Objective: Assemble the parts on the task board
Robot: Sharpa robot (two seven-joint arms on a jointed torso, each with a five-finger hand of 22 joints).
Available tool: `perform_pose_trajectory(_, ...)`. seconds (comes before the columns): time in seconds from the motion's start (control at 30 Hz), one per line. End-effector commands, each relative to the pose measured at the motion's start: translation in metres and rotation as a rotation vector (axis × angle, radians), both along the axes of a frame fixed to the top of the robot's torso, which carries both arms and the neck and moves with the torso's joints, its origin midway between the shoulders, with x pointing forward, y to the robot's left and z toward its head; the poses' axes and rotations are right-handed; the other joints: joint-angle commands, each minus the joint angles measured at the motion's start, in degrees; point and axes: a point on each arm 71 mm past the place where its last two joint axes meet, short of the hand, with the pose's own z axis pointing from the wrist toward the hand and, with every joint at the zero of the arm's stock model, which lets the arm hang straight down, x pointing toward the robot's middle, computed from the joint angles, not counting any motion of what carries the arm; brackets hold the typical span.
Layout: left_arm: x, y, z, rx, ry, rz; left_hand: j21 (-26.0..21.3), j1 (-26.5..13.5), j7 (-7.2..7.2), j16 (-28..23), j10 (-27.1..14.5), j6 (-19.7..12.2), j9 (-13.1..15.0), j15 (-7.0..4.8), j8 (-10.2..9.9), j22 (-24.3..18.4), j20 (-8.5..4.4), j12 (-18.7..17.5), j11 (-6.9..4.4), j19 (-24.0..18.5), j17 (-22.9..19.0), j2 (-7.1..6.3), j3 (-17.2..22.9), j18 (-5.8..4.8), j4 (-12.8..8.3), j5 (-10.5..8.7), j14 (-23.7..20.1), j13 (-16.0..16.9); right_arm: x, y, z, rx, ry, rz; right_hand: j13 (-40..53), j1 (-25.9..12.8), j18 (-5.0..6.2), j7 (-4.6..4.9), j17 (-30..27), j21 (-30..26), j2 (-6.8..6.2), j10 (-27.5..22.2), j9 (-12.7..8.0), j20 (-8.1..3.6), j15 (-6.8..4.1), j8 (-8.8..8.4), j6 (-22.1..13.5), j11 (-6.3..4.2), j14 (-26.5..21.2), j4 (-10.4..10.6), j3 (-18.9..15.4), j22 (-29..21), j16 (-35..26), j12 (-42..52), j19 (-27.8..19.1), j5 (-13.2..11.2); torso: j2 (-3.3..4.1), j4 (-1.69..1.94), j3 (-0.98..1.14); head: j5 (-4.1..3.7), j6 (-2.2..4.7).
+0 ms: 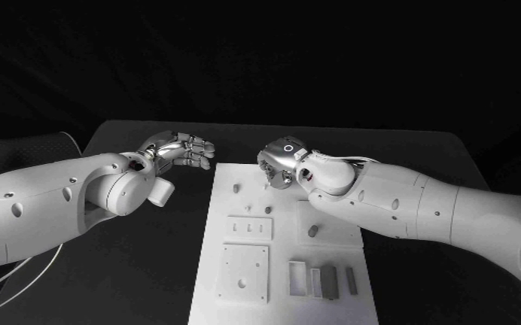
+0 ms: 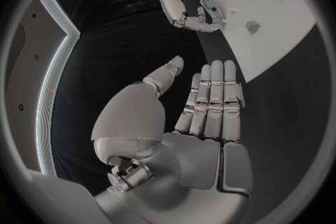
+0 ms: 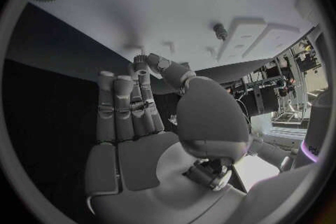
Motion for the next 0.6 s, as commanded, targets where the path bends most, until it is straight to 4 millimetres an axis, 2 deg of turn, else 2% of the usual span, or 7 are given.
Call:
perform_pose_trajectory(0.03,0.0001,-0.0025,0.0023,-0.006,-0.011,-0.016,-0.38,0.00,-0.05,-0.41,-0.53,-0.45,0.10,0.11,-0.31,-0.07,-0.38,-0.22,0.00,0.11,0.10,-0.28,-0.43,0.52,0.05,-0.37,0.40,0.07,-0.0014,-0.0006,-0.0060,-0.027,0.027,0.003,6.98,0.38,2.74,-0.01,-0.07,0.35,0.69,0.43,0.10,-0.14,-0.11,-0.37,0.03,0.30,-0.19,-0.08,0.13,1.04,0.27,0.29,-0.18,0.27,0.02,0.00,-0.03,0.05,0.01)
perform_pose_trajectory(0.2,0.0002,-0.0023,0.0023,-0.005,-0.011,-0.016,-0.38,0.02,-0.05,-0.42,-0.53,-0.45,0.11,0.10,-0.31,-0.07,-0.38,-0.23,0.00,0.11,0.11,-0.27,-0.43,0.52,0.04,-0.37,0.40,0.08,-0.0023,0.0013,-0.0053,-0.016,0.023,0.009,7.08,0.42,2.74,-0.08,-0.09,0.40,1.15,0.59,0.16,-0.15,-0.15,-0.33,0.23,0.25,-0.18,-0.07,0.19,1.04,0.33,0.31,-0.17,0.27,0.03,0.01,-0.04,0.06,-0.01)
perform_pose_trajectory(0.6,0.0007,-0.0013,0.0023,-0.004,-0.012,-0.013,-0.41,0.08,-0.09,-0.48,-0.53,-0.41,0.15,0.10,-0.32,-0.07,-0.39,-0.26,0.00,0.12,0.17,-0.25,-0.44,0.51,0.03,-0.37,0.42,0.10,-0.0038,0.0053,-0.0049,-0.006,0.024,0.019,7.18,0.49,2.74,0.32,-0.18,0.50,1.09,0.31,-0.19,-0.20,-0.06,-1.19,-0.68,0.36,-0.17,-0.18,0.22,1.05,0.48,-0.09,-0.20,0.27,0.02,0.03,-0.03,0.10,-0.05)
